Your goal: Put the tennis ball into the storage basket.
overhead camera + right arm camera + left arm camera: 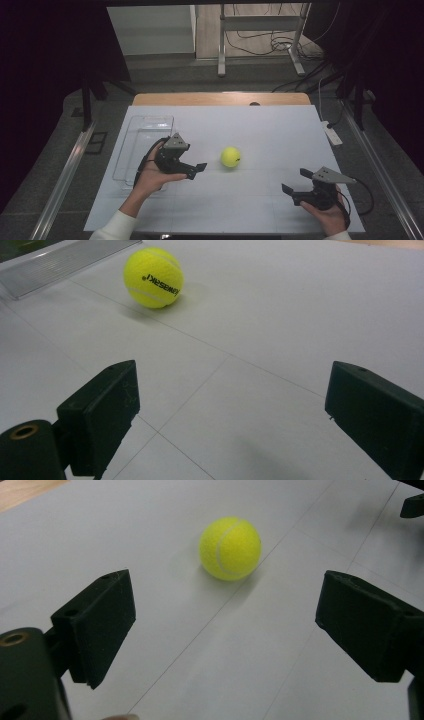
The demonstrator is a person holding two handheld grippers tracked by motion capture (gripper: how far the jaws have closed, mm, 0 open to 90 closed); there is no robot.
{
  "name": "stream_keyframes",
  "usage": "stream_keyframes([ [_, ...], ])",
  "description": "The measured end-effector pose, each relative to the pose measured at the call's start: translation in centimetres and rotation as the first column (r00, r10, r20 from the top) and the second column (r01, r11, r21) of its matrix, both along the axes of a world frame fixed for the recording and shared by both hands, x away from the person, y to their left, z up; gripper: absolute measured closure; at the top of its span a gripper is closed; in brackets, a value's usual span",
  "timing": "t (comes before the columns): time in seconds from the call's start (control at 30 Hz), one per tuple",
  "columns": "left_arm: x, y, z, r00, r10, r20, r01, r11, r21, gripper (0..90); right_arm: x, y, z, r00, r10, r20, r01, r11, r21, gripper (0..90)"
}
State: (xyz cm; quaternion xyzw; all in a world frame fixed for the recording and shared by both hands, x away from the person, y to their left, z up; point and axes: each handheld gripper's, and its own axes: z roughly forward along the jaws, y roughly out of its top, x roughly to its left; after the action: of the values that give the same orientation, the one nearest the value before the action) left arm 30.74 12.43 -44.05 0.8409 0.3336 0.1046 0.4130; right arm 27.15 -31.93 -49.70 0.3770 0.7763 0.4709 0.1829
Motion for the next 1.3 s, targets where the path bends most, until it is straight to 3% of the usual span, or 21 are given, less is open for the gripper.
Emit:
stream_keyframes([
  [1.3,1.5,-3.4,0.1,0.9994,-0.033,-0.006,0.033,0.9993,0.015,9.7,0.0,-0.1,0.1,1.0,-0.007,0.002,0.007,1.0,0.001,7.7],
])
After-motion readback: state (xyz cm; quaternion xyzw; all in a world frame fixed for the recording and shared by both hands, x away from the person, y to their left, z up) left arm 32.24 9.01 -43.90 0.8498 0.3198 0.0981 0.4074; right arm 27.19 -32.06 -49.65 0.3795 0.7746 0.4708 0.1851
